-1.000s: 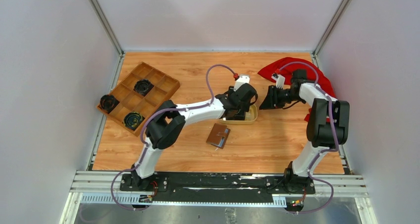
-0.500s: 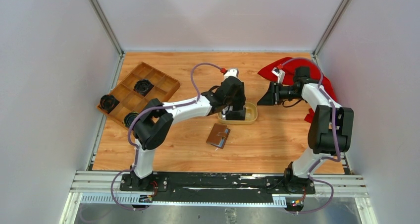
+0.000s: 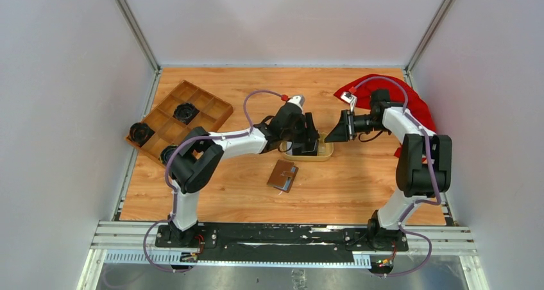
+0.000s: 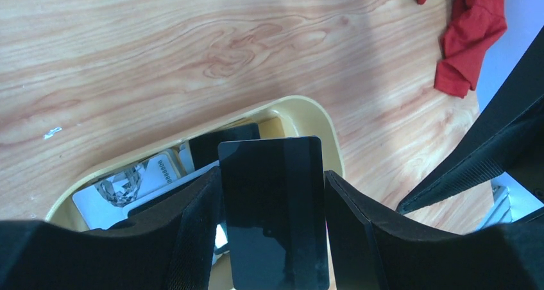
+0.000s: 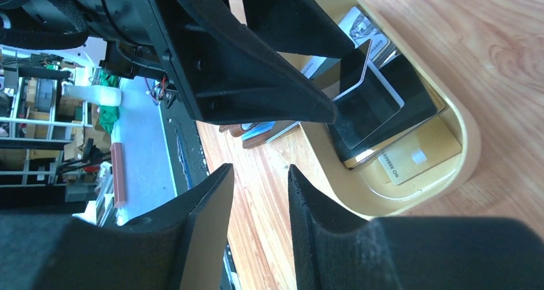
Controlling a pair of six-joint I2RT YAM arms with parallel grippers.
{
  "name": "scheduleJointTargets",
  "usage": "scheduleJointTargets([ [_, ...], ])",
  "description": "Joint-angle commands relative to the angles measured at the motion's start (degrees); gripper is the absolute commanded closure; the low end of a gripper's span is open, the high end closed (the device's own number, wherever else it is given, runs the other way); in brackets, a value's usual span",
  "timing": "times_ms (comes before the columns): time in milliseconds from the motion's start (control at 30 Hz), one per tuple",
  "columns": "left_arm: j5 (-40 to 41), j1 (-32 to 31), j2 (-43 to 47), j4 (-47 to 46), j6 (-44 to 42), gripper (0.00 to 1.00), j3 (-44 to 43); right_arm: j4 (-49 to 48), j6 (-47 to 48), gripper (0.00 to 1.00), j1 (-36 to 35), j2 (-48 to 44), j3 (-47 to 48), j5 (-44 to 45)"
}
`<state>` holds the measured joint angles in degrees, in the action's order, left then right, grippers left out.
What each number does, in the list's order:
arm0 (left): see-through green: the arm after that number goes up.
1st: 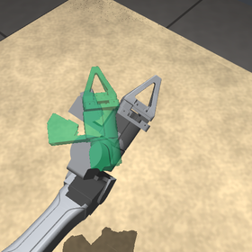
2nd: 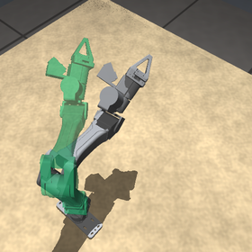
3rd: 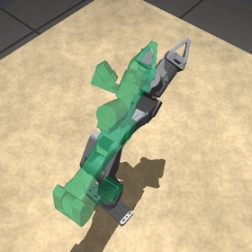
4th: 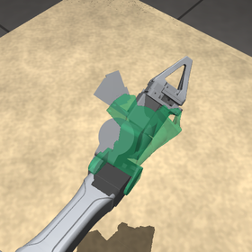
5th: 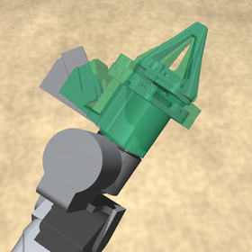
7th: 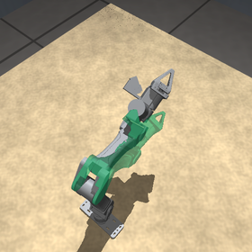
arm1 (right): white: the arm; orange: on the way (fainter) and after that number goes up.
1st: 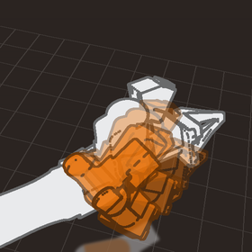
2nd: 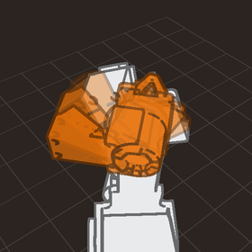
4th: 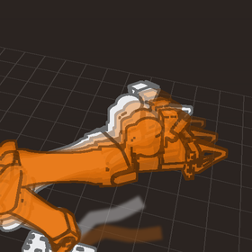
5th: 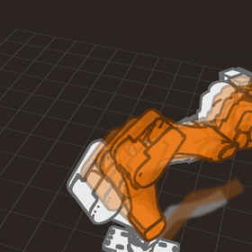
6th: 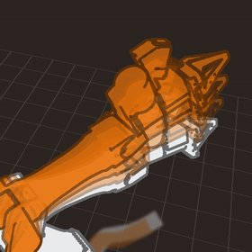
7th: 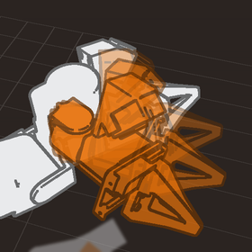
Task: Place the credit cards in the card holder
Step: Pick up the credit card from the storage box.
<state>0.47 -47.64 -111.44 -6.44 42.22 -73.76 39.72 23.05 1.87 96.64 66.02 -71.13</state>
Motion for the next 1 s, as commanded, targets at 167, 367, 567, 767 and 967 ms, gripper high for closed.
scheduleJointTargets([
  [167, -5.53, 2.81, -0.41, -8.16, 4.45, 0.53, 3.86, -3.73, -6.4, 0.55, -5.09, 2.94, -0.08, -0.9],
  [367, -3.96, 2.73, -0.37, -10.35, 8.62, 0.53, 4.54, -16.5, -17.41, 0.5, -7.8, 1.87, -4.68, 2.56],
  [567, -1.71, 2.64, -0.33, -11.27, 12.47, 0.54, 5.75, -27.75, -28.76, 0.48, -8.2, -0.17, -9.32, 6.68],
  [767, -0.56, 1.67, -0.84, -12.2, 15.61, 0.55, 5.76, -40.07, -40.4, 0.54, -8.3, -0.93, -13.89, 8.64],
  [967, 2.04, 0.65, -0.91, -12.2, 16.73, 0.55, 5.31, -41.57, -43.79, 0.59, -8.32, 0.3, -14.25, 11.54],
])
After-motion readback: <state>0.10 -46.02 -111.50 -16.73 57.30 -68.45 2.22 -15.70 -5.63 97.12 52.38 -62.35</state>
